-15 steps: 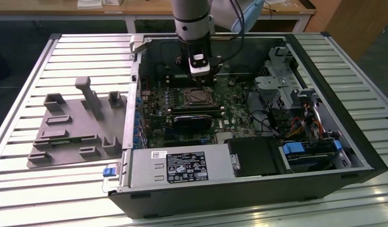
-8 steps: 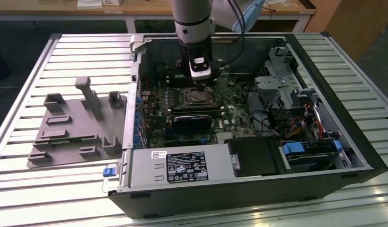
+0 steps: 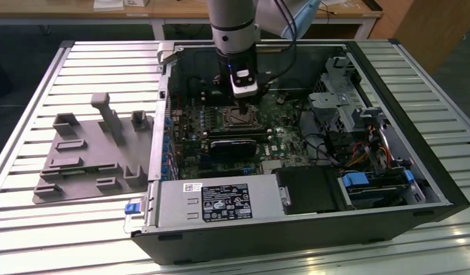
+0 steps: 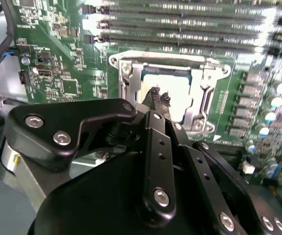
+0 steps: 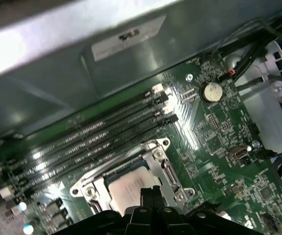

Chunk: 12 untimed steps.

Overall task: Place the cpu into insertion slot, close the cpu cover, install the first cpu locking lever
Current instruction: 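Close the cpu cover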

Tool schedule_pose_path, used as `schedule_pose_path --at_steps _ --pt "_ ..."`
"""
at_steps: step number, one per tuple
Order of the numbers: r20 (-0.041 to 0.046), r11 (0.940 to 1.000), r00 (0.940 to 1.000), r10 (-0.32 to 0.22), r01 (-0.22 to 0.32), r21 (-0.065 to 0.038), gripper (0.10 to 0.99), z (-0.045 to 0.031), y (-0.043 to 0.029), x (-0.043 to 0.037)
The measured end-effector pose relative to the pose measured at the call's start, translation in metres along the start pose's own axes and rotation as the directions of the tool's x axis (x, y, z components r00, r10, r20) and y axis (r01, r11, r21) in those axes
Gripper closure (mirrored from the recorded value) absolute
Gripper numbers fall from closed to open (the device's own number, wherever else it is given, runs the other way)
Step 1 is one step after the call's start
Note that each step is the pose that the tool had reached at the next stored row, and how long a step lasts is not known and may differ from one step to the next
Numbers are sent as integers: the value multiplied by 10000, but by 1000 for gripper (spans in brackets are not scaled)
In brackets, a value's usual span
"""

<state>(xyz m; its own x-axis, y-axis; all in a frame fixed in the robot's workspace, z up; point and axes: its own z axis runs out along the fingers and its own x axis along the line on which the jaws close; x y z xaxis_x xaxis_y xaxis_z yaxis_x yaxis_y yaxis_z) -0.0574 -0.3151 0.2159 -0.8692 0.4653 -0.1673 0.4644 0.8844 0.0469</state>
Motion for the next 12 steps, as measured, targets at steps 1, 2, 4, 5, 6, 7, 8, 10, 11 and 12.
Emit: schedule_pose_path --at_steps 1,2,4,5,6,7,8,10,11,12 --pt "23 9999 9999 -106 105 47 984 2 0 0" --pt "37 9997 9997 -223 223 72 984 3 0 0" --pt "40 9985 9985 -538 538 62 984 3 -1 0" --pt "40 9975 9975 -711 710 46 984 4 0 1" --pt "40 9961 9961 -882 882 27 984 5 0 1" --pt "41 9948 9948 -1019 1019 14 984 6 0 1" --pt "43 9942 9942 -1071 1071 13 984 5 -5 4" --pt "43 9942 9942 -1072 1072 13 984 4 -15 8" --pt "43 9942 9942 -1073 1073 12 984 3 -21 9" --pt "44 9942 9942 -1073 1073 12 984 3 -27 11"
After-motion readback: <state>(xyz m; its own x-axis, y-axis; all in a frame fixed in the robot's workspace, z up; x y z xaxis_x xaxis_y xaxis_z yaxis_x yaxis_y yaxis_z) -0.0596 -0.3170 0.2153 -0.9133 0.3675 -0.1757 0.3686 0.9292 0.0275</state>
